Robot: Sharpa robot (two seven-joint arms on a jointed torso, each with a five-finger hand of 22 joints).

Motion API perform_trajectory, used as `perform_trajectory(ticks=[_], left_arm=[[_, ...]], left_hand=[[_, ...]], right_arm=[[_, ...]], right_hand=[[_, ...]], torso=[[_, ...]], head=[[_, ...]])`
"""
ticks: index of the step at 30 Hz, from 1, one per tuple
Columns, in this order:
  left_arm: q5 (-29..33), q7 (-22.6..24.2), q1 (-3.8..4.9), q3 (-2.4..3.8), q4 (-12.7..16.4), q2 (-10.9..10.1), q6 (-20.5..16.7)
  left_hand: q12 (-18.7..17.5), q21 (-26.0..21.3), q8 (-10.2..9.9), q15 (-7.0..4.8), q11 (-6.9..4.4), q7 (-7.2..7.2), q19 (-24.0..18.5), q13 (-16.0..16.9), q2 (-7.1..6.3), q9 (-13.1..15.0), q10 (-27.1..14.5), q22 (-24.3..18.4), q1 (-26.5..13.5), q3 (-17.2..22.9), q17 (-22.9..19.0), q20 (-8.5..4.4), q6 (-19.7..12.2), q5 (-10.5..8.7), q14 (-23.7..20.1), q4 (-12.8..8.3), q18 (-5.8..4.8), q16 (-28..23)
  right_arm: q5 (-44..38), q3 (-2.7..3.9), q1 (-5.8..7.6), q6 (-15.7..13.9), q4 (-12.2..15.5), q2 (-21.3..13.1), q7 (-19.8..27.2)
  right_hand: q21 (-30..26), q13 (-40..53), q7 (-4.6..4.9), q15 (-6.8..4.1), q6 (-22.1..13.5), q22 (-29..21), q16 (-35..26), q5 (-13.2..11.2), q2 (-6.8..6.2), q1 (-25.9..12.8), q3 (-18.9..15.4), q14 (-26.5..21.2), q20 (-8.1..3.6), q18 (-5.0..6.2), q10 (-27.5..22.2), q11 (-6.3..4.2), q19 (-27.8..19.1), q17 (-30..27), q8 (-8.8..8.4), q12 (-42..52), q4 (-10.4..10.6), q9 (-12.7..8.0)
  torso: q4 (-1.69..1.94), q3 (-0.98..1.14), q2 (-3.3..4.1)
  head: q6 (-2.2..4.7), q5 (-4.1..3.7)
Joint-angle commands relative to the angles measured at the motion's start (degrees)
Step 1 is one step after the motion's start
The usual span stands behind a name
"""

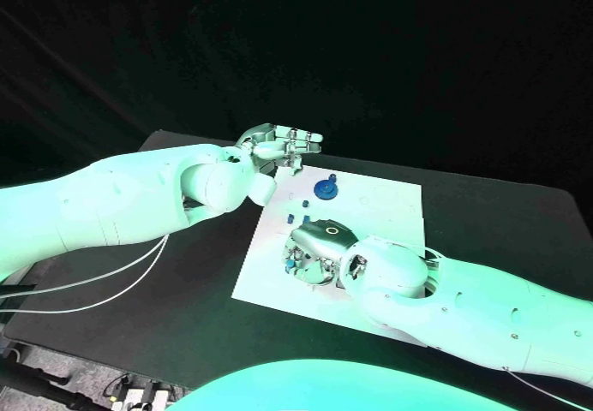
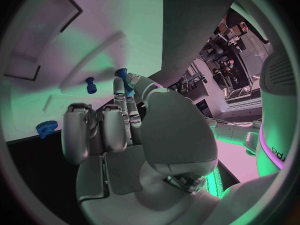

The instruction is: Assemble the parts on the task board

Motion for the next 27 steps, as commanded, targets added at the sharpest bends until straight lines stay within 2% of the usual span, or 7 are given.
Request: perform_trajectory(ticks=[1,11,17,20,22,24,27], left_arm=[[0.3,0.2,0.06,0.04,0.1,0.1,0.9],[0.3,0.1,0.06,0.04,0.2,0.0,1.0],[0.3,0.3,0.06,0.04,0.2,-0.2,0.8],[0.3,0.4,0.06,0.04,0.2,-0.3,0.7],[0.3,0.4,0.06,0.04,0.2,-0.3,0.6],[0.3,0.4,0.06,0.04,0.2,-0.4,0.6],[0.3,0.4,0.06,0.03,0.2,-0.5,0.6]], left_hand=[[0.3,-0.2,0.0,0.13,-0.07,0.32,-0.2,0.1,0.41,-0.1,-0.4,0.0,0.0,-0.2,-0.1,0.02,0.1,-0.12,-0.4,-0.2,1.04,-0.4],[0.3,-0.2,0.0,0.13,-0.07,0.32,-0.2,0.1,0.41,-0.1,-0.4,0.0,0.0,-0.2,-0.1,0.02,0.1,-0.12,-0.4,-0.2,1.04,-0.4],[0.3,-0.2,0.0,0.13,-0.07,0.32,-0.2,0.1,0.41,-0.1,-0.4,0.0,0.0,-0.2,-0.1,0.02,0.1,-0.12,-0.4,-0.2,1.04,-0.4],[0.3,-0.2,0.0,0.13,-0.07,0.32,-0.2,0.1,0.41,-0.1,-0.4,0.0,0.0,-0.2,-0.1,0.02,0.1,-0.12,-0.4,-0.2,1.04,-0.4],[0.3,-0.2,0.0,0.13,-0.07,0.32,-0.2,0.1,0.41,-0.1,-0.4,0.0,0.0,-0.2,-0.1,0.02,0.1,-0.12,-0.4,-0.2,1.04,-0.4],[0.3,-0.2,0.0,0.13,-0.07,0.32,-0.2,0.1,0.41,-0.1,-0.4,0.0,0.0,-0.2,-0.1,0.02,0.1,-0.12,-0.4,-0.2,1.04,-0.4],[0.3,-0.2,0.0,0.13,-0.07,0.32,-0.2,0.1,0.41,-0.1,-0.4,0.0,0.0,-0.2,-0.1,0.02,0.1,-0.12,-0.4,-0.2,1.04,-0.4]], right_arm=[[-1.2,-0.22,-0.24,1.8,-0.1,0.4,-0.4],[-2.2,-0.3,-0.28,-1.4,0.1,0.1,-1.7],[-2.9,-0.23,-0.35,-3.5,1.6,-1.5,-2.6],[-3.0,-0.13,-0.36,-5.2,3.1,-2.4,-3.2],[-3.2,0.0,-0.36,-6.8,4.3,-3.2,-3.5],[-3.2,0.22,-0.26,-8.4,6.0,-4.4,-3.5],[-2.3,0.51,0.22,-9.9,8.1,-6.4,-2.8]], right_hand=[[-0.3,-0.1,0.66,0.36,-2.1,11.6,0.4,0.2,-0.52,-0.9,0.5,2.5,0.05,-0.92,-0.9,0.32,1.2,-0.1,-1.21,-0.6,0.1,-0.4],[-0.6,0.1,0.53,0.43,-12.8,11.5,0.6,0.1,-2.64,-2.5,0.8,2.4,0.39,-0.79,-2.5,0.23,1.0,-0.5,-2.35,-1.3,0.4,-2.9],[0.3,0.5,0.21,0.21,-14.8,11.7,0.7,-0.3,-3.65,-3.0,-0.1,2.4,0.22,-0.95,-2.0,-0.04,1.3,-0.6,-2.3,-0.8,0.6,-3.3],[0.2,0.9,-1.1,-0.05,-20.3,11.7,0.7,-5.8,-4.21,-3.7,-3.8,2.3,0.01,-0.93,-1.7,-0.47,1.3,-0.9,-2.4,-0.4,1.6,-3.9],[0.1,1.4,-2.42,-0.15,-25.5,11.7,0.6,-6.7,-3.37,-1.5,-10.5,2.2,-0.42,-0.86,-1.8,-0.78,1.2,-1.2,-2.33,0.0,2.9,-3.9],[0.1,2.0,-1.95,-0.47,-25.1,11.7,0.6,-7.0,-2.51,0.2,-14.8,2.2,-0.37,-0.93,-1.4,-0.82,1.2,-1.4,-2.14,0.7,4.8,-3.7],[0.2,2.5,-0.9,-0.65,-19.5,11.7,0.6,-6.6,-1.76,1.6,-15.6,2.2,-0.51,-0.96,-0.6,-1.07,1.3,-1.5,-0.79,1.5,5.8,-2.9]], torso=[[-0.01,-0.01,-0.02],[0.02,0.02,-0.01],[-0.01,0.07,0.0],[-0.07,0.04,0.0],[-0.08,0.05,0.0],[-0.07,0.08,-0.01],[-0.06,0.07,-0.07]], head=[[-0.01,0.09],[0.05,-0.01],[-0.05,0.06],[0.02,0.02],[0.04,0.01],[0.15,-0.18],[0.23,-0.37]])
